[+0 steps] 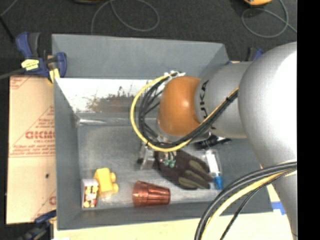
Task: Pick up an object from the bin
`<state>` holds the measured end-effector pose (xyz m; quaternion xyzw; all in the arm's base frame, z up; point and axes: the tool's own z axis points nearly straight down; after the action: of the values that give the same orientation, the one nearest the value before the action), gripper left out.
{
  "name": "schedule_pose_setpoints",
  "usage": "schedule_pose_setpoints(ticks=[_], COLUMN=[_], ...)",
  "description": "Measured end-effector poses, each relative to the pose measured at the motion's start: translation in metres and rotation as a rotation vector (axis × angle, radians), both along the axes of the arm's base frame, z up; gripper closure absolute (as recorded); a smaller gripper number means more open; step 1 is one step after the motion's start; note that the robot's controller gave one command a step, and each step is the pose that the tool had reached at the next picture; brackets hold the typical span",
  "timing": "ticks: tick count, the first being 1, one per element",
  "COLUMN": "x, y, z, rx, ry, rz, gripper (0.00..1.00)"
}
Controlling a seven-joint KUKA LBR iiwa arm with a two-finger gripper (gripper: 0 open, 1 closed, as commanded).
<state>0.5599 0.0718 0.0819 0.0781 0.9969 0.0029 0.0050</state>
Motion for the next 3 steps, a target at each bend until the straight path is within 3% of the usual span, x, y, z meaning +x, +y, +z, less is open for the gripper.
schedule_pose_setpoints(ticks=[1, 2, 3], x=[-0.003, -0.003, 0.0], y=[-0.004, -0.004, -0.024], z=[0.07, 0.07, 0.077], rx=[0.001, 0.001, 0.001], ry=[-0.003, -0.003, -0.006], rz=[-0.022, -0.022, -0.027], gripper=[1.0, 1.0, 1.0])
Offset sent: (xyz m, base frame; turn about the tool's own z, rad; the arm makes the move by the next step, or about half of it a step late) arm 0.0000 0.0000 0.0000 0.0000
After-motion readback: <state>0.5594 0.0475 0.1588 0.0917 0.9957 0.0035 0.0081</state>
